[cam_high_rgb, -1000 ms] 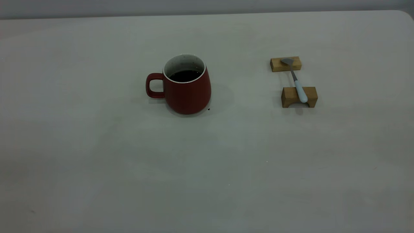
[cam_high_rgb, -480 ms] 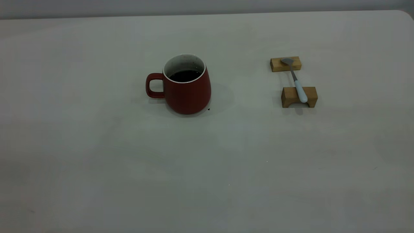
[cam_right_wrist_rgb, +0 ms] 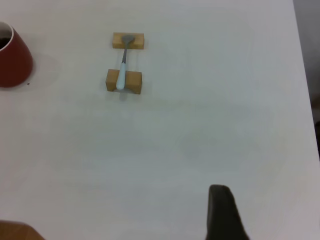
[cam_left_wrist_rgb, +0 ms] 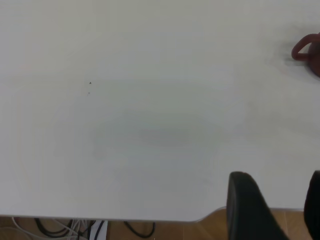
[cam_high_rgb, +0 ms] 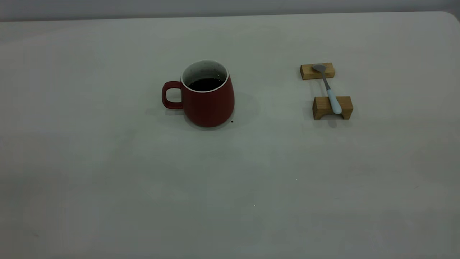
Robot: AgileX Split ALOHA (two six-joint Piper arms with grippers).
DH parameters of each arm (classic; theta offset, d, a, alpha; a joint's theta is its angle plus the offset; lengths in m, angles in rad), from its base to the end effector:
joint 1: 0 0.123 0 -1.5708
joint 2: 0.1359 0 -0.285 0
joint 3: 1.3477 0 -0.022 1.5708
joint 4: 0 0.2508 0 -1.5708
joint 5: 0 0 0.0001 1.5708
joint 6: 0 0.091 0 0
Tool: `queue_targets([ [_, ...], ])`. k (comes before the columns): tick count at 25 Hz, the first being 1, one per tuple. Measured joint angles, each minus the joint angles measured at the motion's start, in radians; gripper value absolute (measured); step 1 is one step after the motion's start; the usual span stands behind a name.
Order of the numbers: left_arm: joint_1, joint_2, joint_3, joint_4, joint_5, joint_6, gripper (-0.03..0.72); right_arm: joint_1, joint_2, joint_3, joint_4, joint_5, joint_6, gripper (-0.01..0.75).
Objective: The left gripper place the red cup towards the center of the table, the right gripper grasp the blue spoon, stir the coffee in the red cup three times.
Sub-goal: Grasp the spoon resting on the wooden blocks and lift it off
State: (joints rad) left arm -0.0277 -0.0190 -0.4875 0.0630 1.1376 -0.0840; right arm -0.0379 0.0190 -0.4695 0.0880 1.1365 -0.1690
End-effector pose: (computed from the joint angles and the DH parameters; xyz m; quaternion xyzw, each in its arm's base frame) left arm -0.0096 0.0055 0.2677 -0.0270 0.8702 0.0039 0.4919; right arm -0.0022 0.0073 0.2632 -0.0601 0.8813 -0.0045 0.4687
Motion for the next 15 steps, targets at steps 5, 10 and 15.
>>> queue_targets([
  [5, 0.0, 0.0, 0.0, 0.0, 0.0, 0.0, 0.353, 0.0, 0.0, 0.0, 0.0, 0.0, 0.0, 0.493],
  [10, 0.0, 0.0, 0.0, 0.0, 0.0, 0.001, 0.353, 0.0, 0.012, -0.002, 0.004, -0.001, 0.057, 0.493],
  [15, 0.0, 0.0, 0.0, 0.0, 0.0, 0.001, 0.353, 0.0, 0.231, -0.078, -0.009, -0.03, 0.077, 0.586],
])
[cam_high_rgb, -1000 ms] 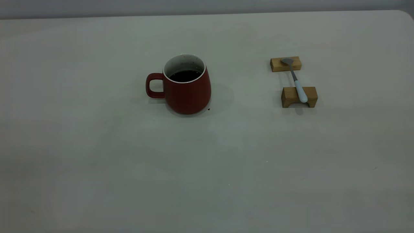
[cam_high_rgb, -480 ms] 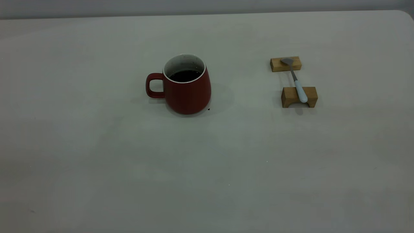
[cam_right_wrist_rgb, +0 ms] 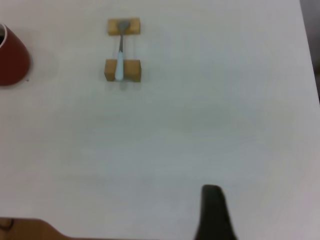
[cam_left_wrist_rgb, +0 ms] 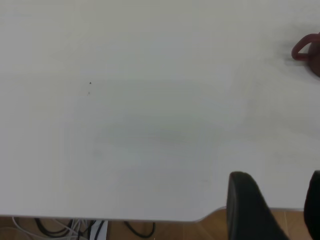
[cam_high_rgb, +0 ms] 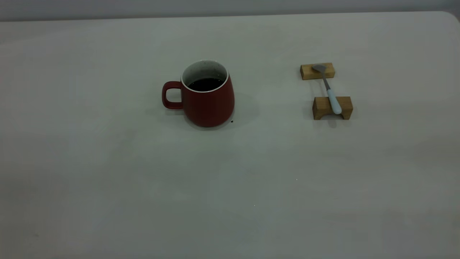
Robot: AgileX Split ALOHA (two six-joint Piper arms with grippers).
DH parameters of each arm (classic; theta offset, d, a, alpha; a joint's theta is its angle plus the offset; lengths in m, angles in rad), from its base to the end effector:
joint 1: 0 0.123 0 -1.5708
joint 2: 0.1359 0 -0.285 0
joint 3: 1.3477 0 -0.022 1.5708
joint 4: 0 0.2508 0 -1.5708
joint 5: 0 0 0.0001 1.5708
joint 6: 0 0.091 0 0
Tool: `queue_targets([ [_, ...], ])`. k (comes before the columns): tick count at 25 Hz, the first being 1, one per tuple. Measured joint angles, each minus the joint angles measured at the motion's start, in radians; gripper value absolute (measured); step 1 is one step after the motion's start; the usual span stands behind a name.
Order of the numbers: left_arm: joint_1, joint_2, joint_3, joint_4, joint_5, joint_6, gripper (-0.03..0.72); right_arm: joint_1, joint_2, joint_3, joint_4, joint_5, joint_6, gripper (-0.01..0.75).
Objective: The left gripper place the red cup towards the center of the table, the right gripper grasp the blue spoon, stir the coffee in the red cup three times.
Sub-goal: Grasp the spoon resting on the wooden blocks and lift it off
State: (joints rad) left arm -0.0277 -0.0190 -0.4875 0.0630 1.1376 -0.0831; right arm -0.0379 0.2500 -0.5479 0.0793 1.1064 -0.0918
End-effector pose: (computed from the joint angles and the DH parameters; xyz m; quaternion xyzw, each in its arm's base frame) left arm -0.0096 0.0055 0.2677 -0.0266 0.8702 0.0042 0.4919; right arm 0.0285 0.0054 0.2849 -0.0230 0.9101 0.0128 0.4135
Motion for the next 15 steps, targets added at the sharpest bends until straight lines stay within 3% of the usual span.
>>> queue_targets([
  [5, 0.0, 0.0, 0.0, 0.0, 0.0, 0.0, 0.353, 0.0, 0.396, -0.154, -0.018, -0.062, 0.0, 0.699],
  [12, 0.0, 0.0, 0.0, 0.0, 0.0, 0.0, 0.353, 0.0, 0.947, -0.349, 0.061, -0.107, -0.049, 0.706],
  [15, 0.0, 0.0, 0.0, 0.0, 0.0, 0.0, 0.353, 0.036, 1.14, -0.402, 0.081, -0.15, -0.083, 0.706],
])
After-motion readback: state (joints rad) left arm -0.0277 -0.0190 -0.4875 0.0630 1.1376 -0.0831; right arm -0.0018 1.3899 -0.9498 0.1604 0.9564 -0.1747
